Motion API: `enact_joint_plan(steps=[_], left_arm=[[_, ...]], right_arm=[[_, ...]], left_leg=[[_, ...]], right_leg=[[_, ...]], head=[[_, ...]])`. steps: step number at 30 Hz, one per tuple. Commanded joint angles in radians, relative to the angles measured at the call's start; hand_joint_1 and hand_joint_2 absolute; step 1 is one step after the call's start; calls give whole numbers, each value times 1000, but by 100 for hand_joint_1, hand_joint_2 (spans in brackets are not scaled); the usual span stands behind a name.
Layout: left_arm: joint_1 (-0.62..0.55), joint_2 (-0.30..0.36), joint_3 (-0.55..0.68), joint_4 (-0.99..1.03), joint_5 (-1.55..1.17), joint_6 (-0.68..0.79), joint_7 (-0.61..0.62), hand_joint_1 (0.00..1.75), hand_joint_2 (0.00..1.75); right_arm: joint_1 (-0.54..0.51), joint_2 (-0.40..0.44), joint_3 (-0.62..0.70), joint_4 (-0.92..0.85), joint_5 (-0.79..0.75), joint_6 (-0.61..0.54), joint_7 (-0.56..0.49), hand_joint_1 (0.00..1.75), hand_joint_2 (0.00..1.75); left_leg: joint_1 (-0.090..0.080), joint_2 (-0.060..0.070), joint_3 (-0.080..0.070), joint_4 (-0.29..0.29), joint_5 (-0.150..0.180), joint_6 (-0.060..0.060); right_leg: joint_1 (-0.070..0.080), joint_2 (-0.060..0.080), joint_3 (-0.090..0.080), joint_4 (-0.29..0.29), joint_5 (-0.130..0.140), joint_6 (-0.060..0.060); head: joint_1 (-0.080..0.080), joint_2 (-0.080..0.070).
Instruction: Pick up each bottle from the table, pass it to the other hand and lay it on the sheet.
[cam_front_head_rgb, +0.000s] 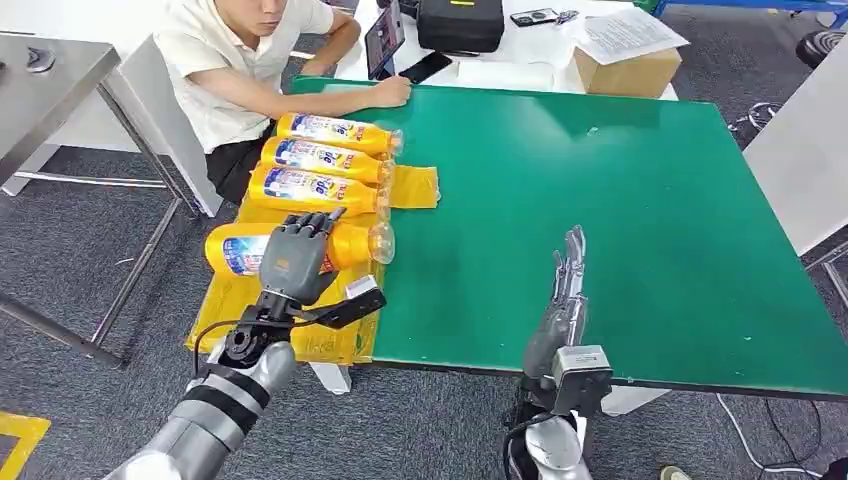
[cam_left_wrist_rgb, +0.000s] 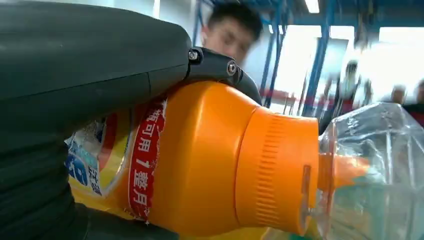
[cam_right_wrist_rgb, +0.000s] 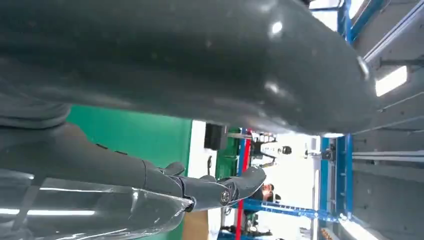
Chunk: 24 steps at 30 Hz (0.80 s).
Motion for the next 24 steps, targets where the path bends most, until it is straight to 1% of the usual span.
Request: enact_joint_plan(steps=[1,2,3,4,5,6,9,10,11,12,13,14,15,16,17,18,19,21,22,24], left_arm=[[-230,-37,-127,393,-126,-184,62,175,175],[-234,-45,-124,400,-121,-211,63,175,175],[-234,-45,-124,400,-121,-211,63,175,175],[-234,-45,-124,400,-121,-211,63,175,175],[-234,-45,-124,400,-121,-211,63,175,175],[-234,-45,-124,400,-121,-211,63,175,175],[-234,-45,-124,400,-121,-211,63,175,175],[-228,-50,-111,395,-103,-229,53,175,175],[-224,-57,-87,392,-69,-255,38,166,175],[-221,-65,-67,389,-38,-275,26,124,175],[-216,-74,-38,386,14,-315,-6,30,175],[-212,-80,-12,380,69,-358,-39,3,175],[-206,-85,16,373,125,-399,-63,0,175],[-200,-87,35,361,182,-449,-94,0,175],[-196,-85,44,350,223,-487,-113,0,175],[-190,-84,56,333,284,-537,-121,0,175],[-190,-85,63,327,314,-567,-127,0,175],[-189,-85,62,322,328,-583,-132,0,175],[-189,-85,62,322,328,-583,-132,0,175],[-189,-85,62,322,328,-583,-132,0,175]], right_arm=[[-23,-3,-69,-6,10,13,0,0,0],[-19,-2,-79,-5,8,18,0,0,0],[-19,-2,-79,-5,8,18,0,0,0],[-19,-2,-79,-5,8,18,0,0,0],[-19,-2,-79,-5,8,18,0,0,0],[-19,-2,-79,-5,8,18,0,0,0],[-19,-2,-79,-5,8,18,0,0,0],[-16,-1,-82,-4,12,21,0,0,0],[-12,4,-89,-3,10,27,0,0,0],[-9,4,-91,-5,15,27,0,0,0],[-5,6,-94,-7,12,29,0,0,0],[-2,6,-95,-7,11,31,0,0,0],[-1,5,-95,-7,10,30,0,0,0],[2,4,-95,-8,6,25,0,0,0],[5,2,-93,-9,1,25,0,0,0],[7,0,-92,-8,-6,23,0,0,0],[7,-1,-91,-5,-10,26,0,0,0],[8,-1,-90,-5,-10,26,0,0,0],[8,-1,-90,-5,-10,26,0,0,0],[8,-1,-90,-5,-10,26,0,0,0]], left_leg=[[1,-5,4,0,-1,-2],[1,-4,4,1,-1,-3],[1,-3,2,0,0,-2],[1,-3,4,0,-1,-2],[1,-1,2,0,-1,-2],[1,-1,5,0,-2,-2],[1,-1,2,0,-1,-2],[1,-1,4,0,-2,-3],[1,-1,2,0,-1,-2],[1,-1,4,0,-2,-3],[1,-1,5,0,-2,-3],[1,-1,2,0,-1,-2],[1,-1,3,0,-1,-3],[1,0,1,0,-1,-2],[1,-1,3,0,-1,-2],[1,0,4,0,-2,-3],[1,0,1,0,-1,-2],[0,0,1,0,-1,-2],[1,1,4,0,-2,-2],[0,1,1,0,-1,-2]], right_leg=[[1,-3,6,0,-2,-2],[1,-2,5,1,-2,-2],[1,-1,3,0,-1,-1],[1,-1,5,0,-2,-2],[1,-1,3,0,-1,-1],[1,0,6,0,-2,-2],[1,0,3,0,-1,-1],[1,0,5,1,-2,-2],[1,0,2,0,-1,-1],[1,1,4,1,-2,-2],[1,1,5,0,-2,-3],[1,0,2,0,-1,-1],[1,1,4,1,-2,-2],[1,0,1,0,-1,-1],[1,1,3,0,-1,-2],[1,2,4,0,-2,-2],[1,1,2,0,-1,-1],[0,1,2,0,-1,-1],[1,2,4,0,-1,-2],[0,1,2,0,0,-1]], head=[[0,0],[0,0],[0,0],[0,0],[0,0],[0,0],[0,0],[0,0],[0,0],[0,0],[0,0],[0,0],[0,0],[0,0],[0,0],[0,0],[0,0],[0,0],[0,0],[0,0]])
